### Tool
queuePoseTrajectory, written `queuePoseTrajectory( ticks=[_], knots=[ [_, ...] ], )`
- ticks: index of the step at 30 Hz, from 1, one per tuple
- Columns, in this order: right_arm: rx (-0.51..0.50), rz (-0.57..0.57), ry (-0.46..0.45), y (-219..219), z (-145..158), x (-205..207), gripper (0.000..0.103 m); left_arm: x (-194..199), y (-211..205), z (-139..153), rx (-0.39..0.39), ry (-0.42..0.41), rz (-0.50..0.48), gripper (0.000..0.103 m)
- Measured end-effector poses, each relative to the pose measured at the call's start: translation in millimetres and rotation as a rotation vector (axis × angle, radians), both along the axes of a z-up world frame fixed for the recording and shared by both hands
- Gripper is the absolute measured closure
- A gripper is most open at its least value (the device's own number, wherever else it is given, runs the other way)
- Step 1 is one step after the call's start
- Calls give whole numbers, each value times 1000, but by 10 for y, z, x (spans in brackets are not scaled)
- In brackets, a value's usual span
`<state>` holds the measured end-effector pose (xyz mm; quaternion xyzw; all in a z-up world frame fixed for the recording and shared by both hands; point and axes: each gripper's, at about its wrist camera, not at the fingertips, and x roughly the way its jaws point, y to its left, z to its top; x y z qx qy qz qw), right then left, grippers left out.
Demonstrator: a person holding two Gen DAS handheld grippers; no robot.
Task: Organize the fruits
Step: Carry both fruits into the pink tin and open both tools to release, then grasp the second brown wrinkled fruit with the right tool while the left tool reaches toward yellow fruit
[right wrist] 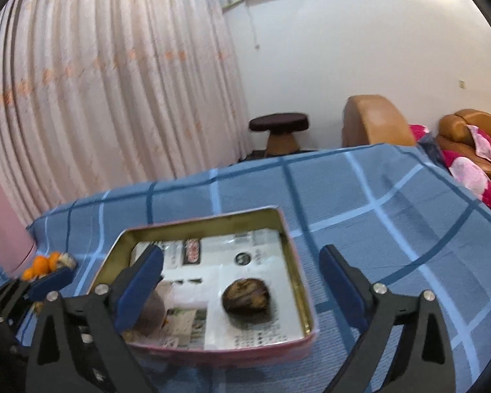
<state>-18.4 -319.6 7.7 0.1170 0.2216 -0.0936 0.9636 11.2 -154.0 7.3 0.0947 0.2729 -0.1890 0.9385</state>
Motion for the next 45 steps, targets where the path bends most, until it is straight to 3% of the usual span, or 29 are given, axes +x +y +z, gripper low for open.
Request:
queuePoseTrajectory(
  ticks=[8, 12, 17, 23, 30, 41, 45],
  knots=[
    [15, -46, -35, -57, 20, -49, 5, 151, 304, -61, 35, -13, 147, 25],
    [-13, -74, -60, -10, 50, -119, 5, 172, 489, -84, 16, 3, 190, 25],
    [39, -76, -67, 80, 31, -157, 5, 206, 673, -112, 13, 19, 233, 25],
    [-14, -43, -63, 381, 58, -149, 5, 190, 874, -126, 22, 17, 246, 25],
    [25, 25, -39, 717, 13, -87, 5, 216, 1127, -134, 20, 18, 283, 25],
    [-5, 131, -7, 1345, -21, 68, 5, 310, 1617, -157, 55, 21, 351, 25],
    [-26, 189, 28, 1596, -51, 157, 12, 436, 1977, -168, 59, 47, 423, 25]
  ],
)
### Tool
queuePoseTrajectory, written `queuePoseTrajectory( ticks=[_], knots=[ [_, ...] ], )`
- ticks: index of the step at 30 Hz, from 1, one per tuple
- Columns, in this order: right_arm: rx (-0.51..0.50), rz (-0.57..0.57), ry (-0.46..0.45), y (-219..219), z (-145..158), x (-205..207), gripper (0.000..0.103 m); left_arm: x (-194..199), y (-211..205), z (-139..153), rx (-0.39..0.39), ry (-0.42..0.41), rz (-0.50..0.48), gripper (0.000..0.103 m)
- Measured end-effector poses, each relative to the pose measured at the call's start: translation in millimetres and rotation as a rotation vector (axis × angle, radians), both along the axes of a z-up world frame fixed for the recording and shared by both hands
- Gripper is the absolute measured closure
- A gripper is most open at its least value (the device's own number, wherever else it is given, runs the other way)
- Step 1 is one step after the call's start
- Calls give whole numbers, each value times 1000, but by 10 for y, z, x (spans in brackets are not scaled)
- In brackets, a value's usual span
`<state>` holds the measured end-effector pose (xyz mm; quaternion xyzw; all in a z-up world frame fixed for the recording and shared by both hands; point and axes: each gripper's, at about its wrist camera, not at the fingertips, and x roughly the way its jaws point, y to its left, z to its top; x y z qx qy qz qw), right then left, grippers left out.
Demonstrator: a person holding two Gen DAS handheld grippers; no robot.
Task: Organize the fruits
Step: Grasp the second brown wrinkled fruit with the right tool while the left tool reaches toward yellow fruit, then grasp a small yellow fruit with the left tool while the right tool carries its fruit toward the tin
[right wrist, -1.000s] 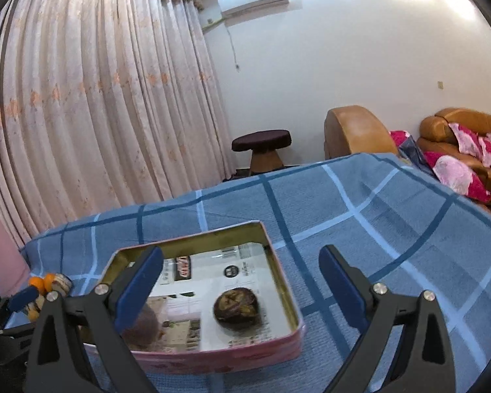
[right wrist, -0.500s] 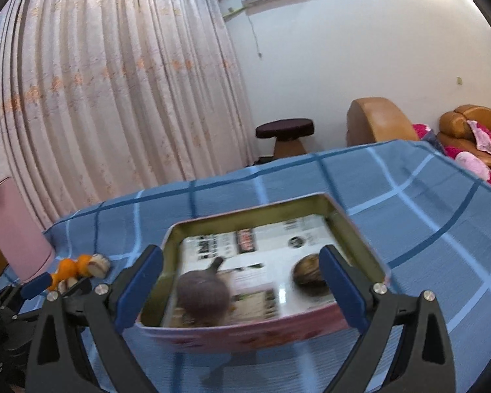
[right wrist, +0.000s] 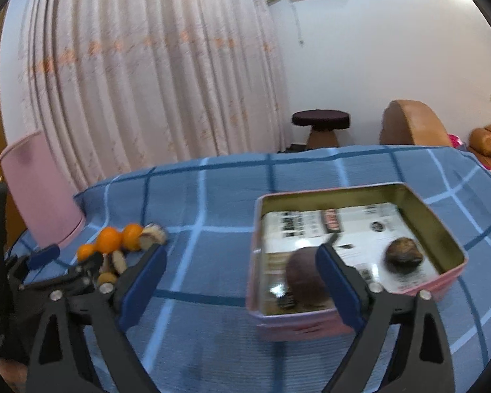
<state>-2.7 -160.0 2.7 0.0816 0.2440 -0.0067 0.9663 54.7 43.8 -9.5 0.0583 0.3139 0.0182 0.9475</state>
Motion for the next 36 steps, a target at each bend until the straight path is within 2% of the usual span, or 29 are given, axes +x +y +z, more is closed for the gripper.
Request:
queuePoseTrajectory(
  ticks=[3, 10, 14, 18, 22, 26, 30, 34, 35, 36],
  knots=[
    [-6, 75, 51, 215, -48, 115, 16, 87, 295, -5, -18, 19, 64, 25],
    [-47, 274, 187, 805, -213, 362, 35, 175, 782, 3, -84, 49, 172, 25],
    [-90, 346, 284, 1075, -354, 464, 47, 197, 773, -7, -92, 63, 160, 25],
    [-98, 365, 351, 1145, -463, 542, 48, 182, 664, -8, -102, 76, 93, 25],
    [-84, 369, 350, 1104, -467, 527, 60, 138, 569, 14, -131, 79, 12, 25],
    [-53, 327, 335, 990, -430, 509, 61, 107, 489, 27, -147, 81, -44, 25],
    [-4, 276, 265, 752, -332, 383, 61, 52, 389, 42, -182, 79, -131, 25],
    [-22, 225, 207, 563, -267, 225, 61, -24, 133, 10, -142, 93, -228, 25],
    [-25, 218, 198, 519, -256, 197, 61, -24, 89, -5, -146, 106, -243, 28],
    [-24, 213, 191, 481, -248, 171, 61, -18, 51, -25, -158, 122, -256, 35]
  ],
)
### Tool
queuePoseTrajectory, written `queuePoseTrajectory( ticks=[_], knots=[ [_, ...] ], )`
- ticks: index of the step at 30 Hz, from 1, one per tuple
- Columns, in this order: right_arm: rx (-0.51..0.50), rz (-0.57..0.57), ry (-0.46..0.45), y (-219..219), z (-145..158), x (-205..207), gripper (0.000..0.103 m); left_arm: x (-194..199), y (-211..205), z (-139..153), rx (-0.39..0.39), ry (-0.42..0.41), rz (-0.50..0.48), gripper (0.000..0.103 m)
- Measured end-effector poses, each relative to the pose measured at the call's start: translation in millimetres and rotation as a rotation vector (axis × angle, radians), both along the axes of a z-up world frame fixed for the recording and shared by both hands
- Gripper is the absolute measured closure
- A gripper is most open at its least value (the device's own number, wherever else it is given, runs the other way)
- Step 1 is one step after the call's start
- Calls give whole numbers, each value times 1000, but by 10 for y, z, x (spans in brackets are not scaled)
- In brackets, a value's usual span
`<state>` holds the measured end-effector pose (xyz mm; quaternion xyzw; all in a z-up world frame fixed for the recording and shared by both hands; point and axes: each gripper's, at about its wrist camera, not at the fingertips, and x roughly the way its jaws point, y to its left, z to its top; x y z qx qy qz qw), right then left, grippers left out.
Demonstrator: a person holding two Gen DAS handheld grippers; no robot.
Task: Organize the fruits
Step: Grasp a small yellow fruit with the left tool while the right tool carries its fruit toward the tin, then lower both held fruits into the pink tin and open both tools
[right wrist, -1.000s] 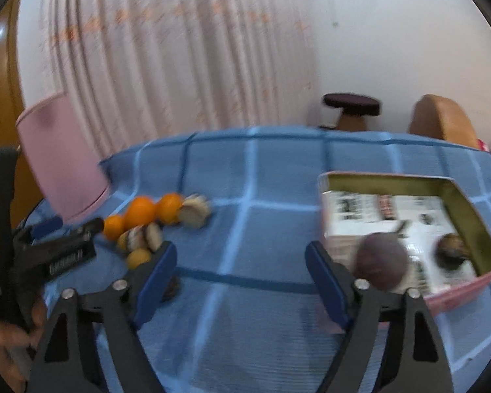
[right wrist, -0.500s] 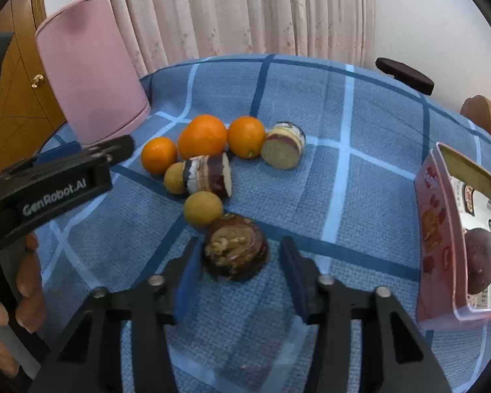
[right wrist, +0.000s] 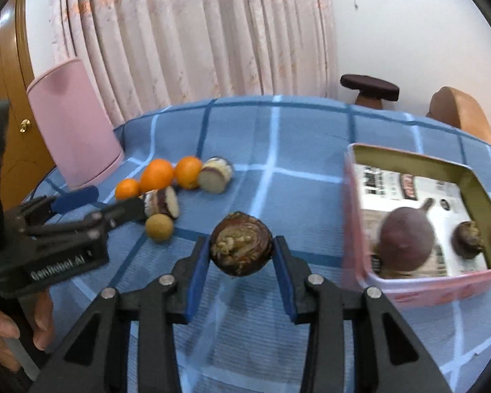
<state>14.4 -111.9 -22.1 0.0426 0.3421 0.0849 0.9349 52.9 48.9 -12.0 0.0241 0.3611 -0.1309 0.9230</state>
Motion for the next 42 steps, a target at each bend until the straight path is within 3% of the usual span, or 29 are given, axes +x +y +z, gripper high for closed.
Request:
queuePoseTrajectory(
  ticks=[2, 8, 10, 12, 17, 20, 23, 27, 35, 42],
  knots=[
    [0, -8, -7, -56, 15, -24, 61, 39, -86, -65, -27, 53, -19, 45],
    [8, 2, -14, -65, 38, -32, 61, 116, -324, -209, 76, 67, 5, 47],
    [-5, 5, -24, -41, 48, -44, 61, 136, -380, -243, 99, 89, 10, 65],
    [-5, 7, -22, -33, 53, -45, 61, 157, -379, -264, 102, 108, 15, 72],
    [4, -17, -27, -85, 62, -18, 61, 83, -258, -243, 41, 106, -1, 72],
    [8, -25, -48, -111, 100, -38, 61, -1, -131, -141, -40, 50, 5, 72],
    [2, -27, -79, -144, 174, -96, 61, -88, -80, -36, -70, -24, 32, 72],
    [-27, -35, -117, -166, 245, -127, 61, -156, -113, 43, -121, -58, 54, 72],
    [-77, -100, -182, -526, 323, -174, 61, -250, -495, 209, -169, -121, 21, 72],
    [-84, -210, -183, -1182, 344, -150, 61, -226, -1107, 257, -138, -135, -62, 72]
  ],
)
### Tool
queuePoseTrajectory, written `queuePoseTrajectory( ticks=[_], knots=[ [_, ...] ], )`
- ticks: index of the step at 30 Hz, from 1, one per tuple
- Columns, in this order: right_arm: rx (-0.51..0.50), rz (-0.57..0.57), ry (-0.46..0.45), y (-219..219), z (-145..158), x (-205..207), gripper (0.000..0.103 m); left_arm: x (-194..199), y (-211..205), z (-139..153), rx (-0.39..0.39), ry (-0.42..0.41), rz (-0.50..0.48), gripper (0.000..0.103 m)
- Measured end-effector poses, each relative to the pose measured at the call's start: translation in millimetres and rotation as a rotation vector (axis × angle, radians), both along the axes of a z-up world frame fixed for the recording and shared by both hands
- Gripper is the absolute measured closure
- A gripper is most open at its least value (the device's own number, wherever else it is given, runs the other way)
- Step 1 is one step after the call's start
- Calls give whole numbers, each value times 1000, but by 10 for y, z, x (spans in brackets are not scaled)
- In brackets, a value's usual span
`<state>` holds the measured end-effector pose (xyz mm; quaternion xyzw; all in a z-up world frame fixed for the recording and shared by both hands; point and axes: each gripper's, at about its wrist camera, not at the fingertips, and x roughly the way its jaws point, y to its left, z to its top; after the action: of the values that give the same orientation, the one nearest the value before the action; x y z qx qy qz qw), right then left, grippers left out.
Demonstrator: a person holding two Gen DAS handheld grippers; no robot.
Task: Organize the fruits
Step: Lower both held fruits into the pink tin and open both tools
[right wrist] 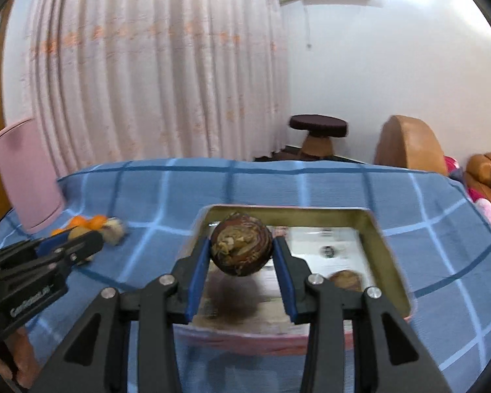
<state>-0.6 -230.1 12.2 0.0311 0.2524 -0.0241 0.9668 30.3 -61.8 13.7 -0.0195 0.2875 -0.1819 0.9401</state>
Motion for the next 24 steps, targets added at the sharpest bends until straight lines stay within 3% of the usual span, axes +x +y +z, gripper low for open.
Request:
queuePoseTrajectory(
  ticks=[10, 19, 24],
  knots=[
    [17, -106, 52, -784, -78, 103, 61, 32, -806, 13, 50, -19, -98, 72],
    [74, -91, 134, -1040, -212, 233, 61, 194, -1240, -115, 108, 33, -126, 72],
    [57, -67, 142, -988, -224, 251, 61, 106, -1353, -130, 182, -25, -130, 71]
  ],
)
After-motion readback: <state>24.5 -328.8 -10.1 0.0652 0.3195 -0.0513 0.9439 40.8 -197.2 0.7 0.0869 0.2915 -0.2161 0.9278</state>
